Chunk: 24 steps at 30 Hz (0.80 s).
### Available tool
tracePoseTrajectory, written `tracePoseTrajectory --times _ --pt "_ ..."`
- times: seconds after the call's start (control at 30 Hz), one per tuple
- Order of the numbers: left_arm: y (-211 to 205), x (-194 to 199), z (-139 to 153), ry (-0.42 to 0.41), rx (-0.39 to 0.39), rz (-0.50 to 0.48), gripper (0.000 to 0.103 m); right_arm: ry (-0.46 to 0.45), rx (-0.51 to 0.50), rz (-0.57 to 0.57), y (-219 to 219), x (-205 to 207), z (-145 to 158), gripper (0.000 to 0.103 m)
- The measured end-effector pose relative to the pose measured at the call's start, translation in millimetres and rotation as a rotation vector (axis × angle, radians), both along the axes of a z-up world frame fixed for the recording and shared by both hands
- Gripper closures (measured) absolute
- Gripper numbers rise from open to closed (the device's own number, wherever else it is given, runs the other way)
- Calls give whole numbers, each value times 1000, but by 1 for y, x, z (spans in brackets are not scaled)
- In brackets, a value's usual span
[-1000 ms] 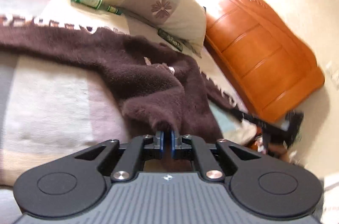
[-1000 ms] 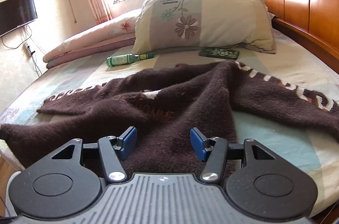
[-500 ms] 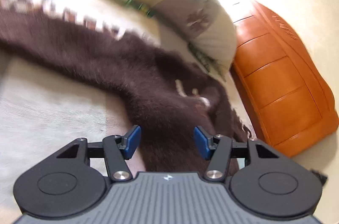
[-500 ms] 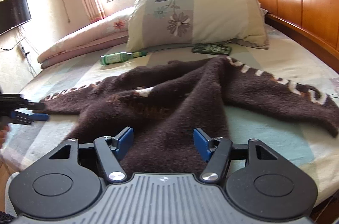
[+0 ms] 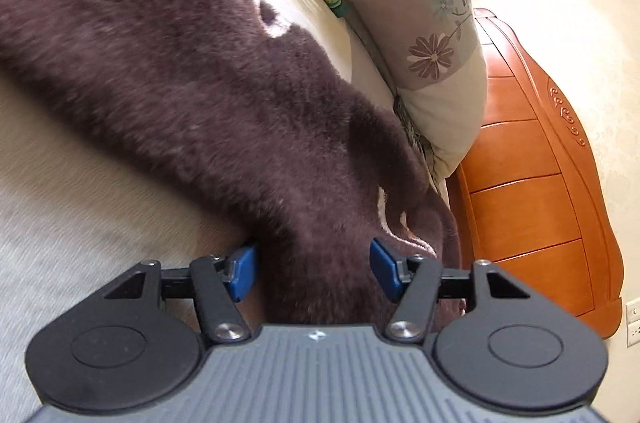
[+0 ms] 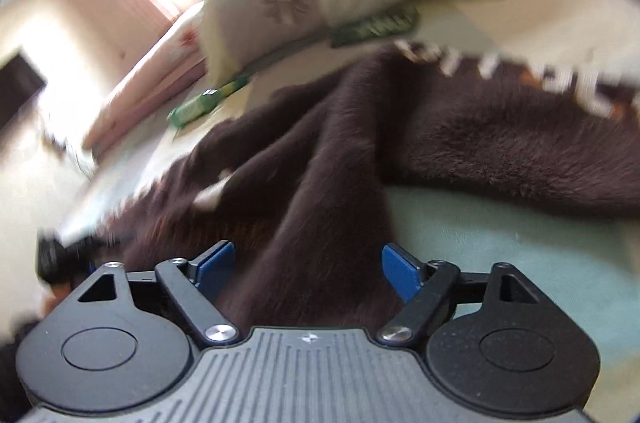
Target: Fold clothes
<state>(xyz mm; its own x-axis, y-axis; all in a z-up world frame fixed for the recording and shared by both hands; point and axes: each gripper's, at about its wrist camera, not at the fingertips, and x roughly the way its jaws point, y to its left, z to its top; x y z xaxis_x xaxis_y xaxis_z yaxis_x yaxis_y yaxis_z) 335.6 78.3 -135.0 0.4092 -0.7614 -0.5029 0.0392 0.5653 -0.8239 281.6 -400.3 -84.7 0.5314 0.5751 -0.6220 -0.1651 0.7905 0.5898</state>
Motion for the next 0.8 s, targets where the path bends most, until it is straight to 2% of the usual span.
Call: tracePoseTrajectory --times 0.1,0.17,0.2,0.27,0.33,0.37,0.4,0.43,0.47,0.5,0.57,0.63,0.8 --pt "-7 6 0 7 -13 -1 40 140 157 -32 -16 55 -35 15" --pt "-13 11 -2 8 -20 -7 40 161 203 -27 -11 75 -44 15" --pt "-15 14 -2 3 -19 -14 42 171 225 -25 -8 85 -48 10" --pt "-20 19 -1 -10 -13 -25 42 191 271 -20 -2 104 -57 9" --pt "-23 25 0 -32 14 -31 48 200 275 -9 7 121 -62 8" --pt "-25 28 1 -44 29 -33 54 195 252 1 13 128 -61 8" --pt "-27 31 2 -56 45 -35 65 188 234 7 17 133 -60 8" --pt "-28 34 3 -65 63 -35 71 180 215 12 21 137 -58 9" --pt "-29 36 4 -79 84 -30 80 173 196 18 25 142 -57 17" --pt "-30 38 5 -97 106 -23 84 167 155 17 28 144 -55 25" --pt "-26 43 12 -130 103 3 88 164 83 13 31 150 -52 63" --pt "-23 51 22 -165 100 25 90 149 45 22 36 149 -50 66" --pt "-21 79 53 -259 177 33 92 23 -39 59 57 154 -22 70"
